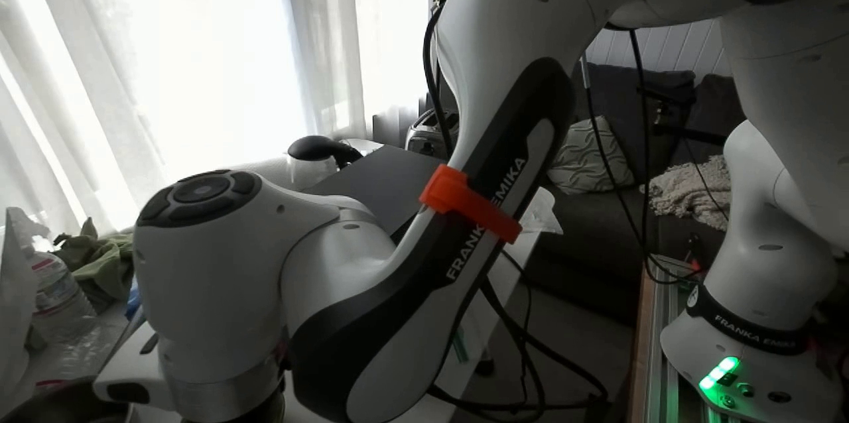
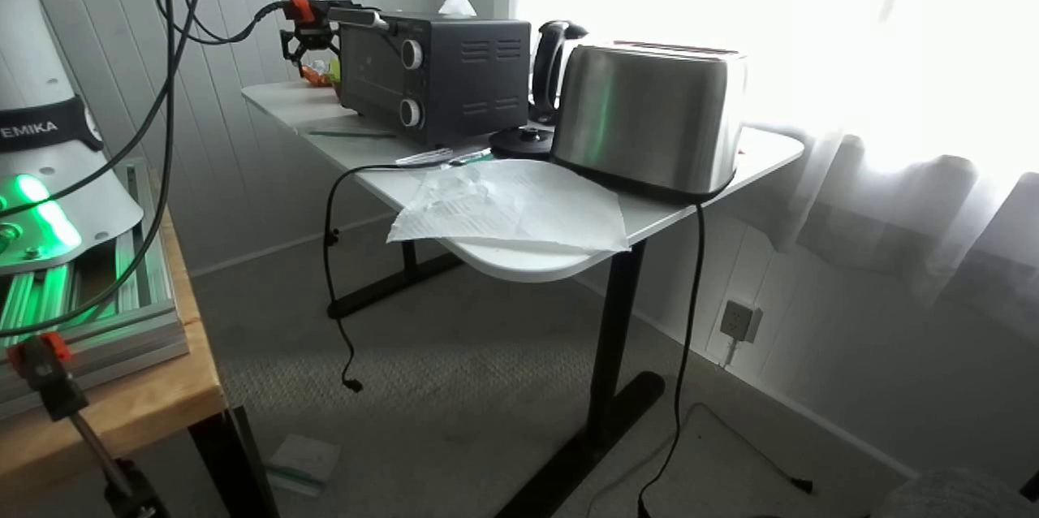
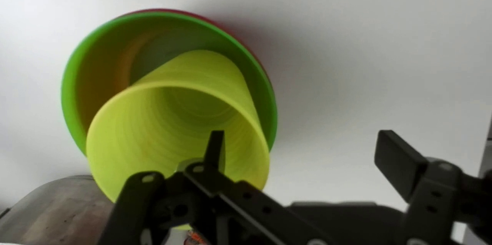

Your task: Stack the bowls together and put the yellow cup in the top bowl then place the bowls and cup on top of the toaster oven

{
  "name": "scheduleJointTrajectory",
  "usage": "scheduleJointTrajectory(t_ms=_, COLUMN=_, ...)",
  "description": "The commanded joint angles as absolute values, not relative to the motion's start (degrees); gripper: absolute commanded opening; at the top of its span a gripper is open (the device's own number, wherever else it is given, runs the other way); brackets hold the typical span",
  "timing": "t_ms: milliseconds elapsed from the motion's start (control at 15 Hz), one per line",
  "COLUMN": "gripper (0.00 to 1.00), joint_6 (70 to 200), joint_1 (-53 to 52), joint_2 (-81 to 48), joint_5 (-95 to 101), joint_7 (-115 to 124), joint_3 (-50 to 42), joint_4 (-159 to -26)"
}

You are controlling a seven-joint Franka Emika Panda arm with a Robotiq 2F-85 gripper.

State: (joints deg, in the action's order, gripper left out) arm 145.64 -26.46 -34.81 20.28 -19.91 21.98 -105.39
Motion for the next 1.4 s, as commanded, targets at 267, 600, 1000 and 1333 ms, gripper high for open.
scheduleJointTrajectory(t_ms=267, gripper=0.50, joint_6=144.0, joint_1=-27.3, joint_2=-37.3, joint_5=18.8, joint_7=-19.8, joint_3=21.6, joint_4=-103.4)
scheduleJointTrajectory(t_ms=600, gripper=0.16, joint_6=144.7, joint_1=-27.0, joint_2=-36.5, joint_5=18.8, joint_7=-19.7, joint_3=21.6, joint_4=-104.1)
scheduleJointTrajectory(t_ms=1000, gripper=0.02, joint_6=144.3, joint_1=-26.5, joint_2=-32.8, joint_5=18.4, joint_7=-19.1, joint_3=22.0, joint_4=-106.2)
scheduleJointTrajectory(t_ms=1333, gripper=0.02, joint_6=141.2, joint_1=-25.6, joint_2=-21.4, joint_5=18.4, joint_7=-18.1, joint_3=22.3, joint_4=-112.0)
